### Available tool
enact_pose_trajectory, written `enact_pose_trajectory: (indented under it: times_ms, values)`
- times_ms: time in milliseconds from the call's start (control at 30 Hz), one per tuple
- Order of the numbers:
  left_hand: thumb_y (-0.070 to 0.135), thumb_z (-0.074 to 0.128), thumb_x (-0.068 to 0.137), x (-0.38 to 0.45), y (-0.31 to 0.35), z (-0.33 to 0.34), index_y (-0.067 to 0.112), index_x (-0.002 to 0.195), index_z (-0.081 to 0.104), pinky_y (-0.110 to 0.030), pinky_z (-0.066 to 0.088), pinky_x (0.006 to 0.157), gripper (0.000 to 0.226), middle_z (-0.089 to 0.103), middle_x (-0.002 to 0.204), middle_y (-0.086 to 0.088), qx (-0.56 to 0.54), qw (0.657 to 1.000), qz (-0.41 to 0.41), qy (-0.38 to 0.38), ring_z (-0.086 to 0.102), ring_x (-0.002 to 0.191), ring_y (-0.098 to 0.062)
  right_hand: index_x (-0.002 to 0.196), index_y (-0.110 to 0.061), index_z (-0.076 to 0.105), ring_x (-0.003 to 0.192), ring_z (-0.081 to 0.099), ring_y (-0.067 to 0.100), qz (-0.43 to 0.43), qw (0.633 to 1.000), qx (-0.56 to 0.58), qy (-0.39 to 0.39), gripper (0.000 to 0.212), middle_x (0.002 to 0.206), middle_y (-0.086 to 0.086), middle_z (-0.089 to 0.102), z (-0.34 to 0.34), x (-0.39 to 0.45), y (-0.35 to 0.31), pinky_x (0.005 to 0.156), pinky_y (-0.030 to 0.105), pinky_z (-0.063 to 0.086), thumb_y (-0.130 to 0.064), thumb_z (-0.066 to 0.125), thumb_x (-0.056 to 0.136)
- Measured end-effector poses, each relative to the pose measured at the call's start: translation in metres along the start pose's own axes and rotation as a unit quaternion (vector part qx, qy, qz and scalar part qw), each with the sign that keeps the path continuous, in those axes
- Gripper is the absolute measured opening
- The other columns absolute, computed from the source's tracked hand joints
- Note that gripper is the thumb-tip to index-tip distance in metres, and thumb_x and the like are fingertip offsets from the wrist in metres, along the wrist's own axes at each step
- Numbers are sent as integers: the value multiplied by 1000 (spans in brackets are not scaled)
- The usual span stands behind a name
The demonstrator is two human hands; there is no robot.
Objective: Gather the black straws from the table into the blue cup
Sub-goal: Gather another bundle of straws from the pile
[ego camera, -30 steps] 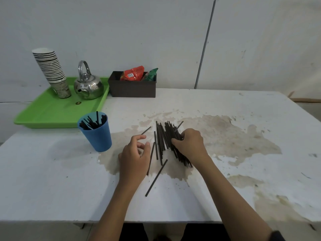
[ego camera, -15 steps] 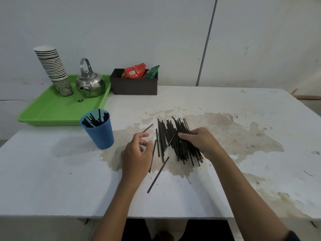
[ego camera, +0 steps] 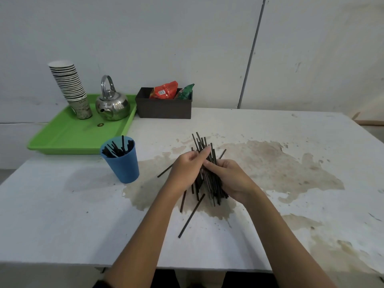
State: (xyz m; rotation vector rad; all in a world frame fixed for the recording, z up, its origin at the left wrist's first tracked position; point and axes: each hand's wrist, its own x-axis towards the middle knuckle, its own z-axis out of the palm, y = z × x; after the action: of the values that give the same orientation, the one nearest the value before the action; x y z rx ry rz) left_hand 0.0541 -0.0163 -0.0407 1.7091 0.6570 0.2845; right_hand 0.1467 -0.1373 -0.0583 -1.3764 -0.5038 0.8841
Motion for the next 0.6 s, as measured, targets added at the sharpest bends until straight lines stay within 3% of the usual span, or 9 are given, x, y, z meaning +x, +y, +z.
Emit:
enact_pose_trajectory:
  times_ms: [67, 133, 233, 333, 467, 600]
  values:
    - [69, 61, 85, 7, 8, 2, 28, 105, 70, -27, 54, 76, 46, 76, 104, 6, -24, 1000, -4, -2, 71, 97, -9, 97, -1, 76, 86, 74, 32, -27, 999, -32, -1, 27, 94, 22, 75, 4, 0, -1, 73, 36, 61, -25, 64, 96]
    - [59, 64, 90, 12, 14, 3, 30, 113, 64, -27, 51, 74, 37, 78, 102, 9, -67, 998, 10, 16, 72, 100, -11, 97, -2, 76, 87, 73, 37, -61, 995, -74, 7, 28, 94, 25, 74, 9, -1, -4, 80, 44, 61, -27, 63, 97]
    - [45, 62, 97, 15, 23, 1, 25, 139, 47, -31, 53, 90, 48, 79, 100, 15, -107, 992, 54, 30, 73, 103, -11, 96, -1, 73, 74, 68, 42, -119, 987, -108, 29, 31, 89, 33, 68, 17, -1, -9, 72, 51, 57, -30, 62, 98]
    - [37, 56, 103, 13, 30, -7, 28, 140, 47, -38, 52, 103, 39, 79, 99, 13, -64, 991, 113, 35, 71, 108, -13, 96, -2, 70, 67, 59, 38, -164, 977, -132, 40, 29, 82, 35, 62, 28, 2, -15, 65, 57, 52, -28, 59, 99]
    - [24, 50, 107, 10, 33, -23, 33, 117, 59, -44, 53, 103, 17, 71, 91, 10, -31, 986, 160, 38, 70, 99, -13, 87, -18, 67, 59, 56, 6, -188, 966, -175, 28, 20, 64, -10, 62, 45, 9, -19, 58, 24, 46, -20, 54, 102]
    - [18, 46, 108, 8, 29, -44, 35, 103, 59, -39, 51, 102, 22, 64, 86, 8, -13, 984, 172, 33, 64, 94, -15, 92, -18, 57, 58, 46, 4, -195, 953, -232, -1, 17, 68, -8, 53, 68, 20, -20, 57, 21, 39, -12, 47, 103]
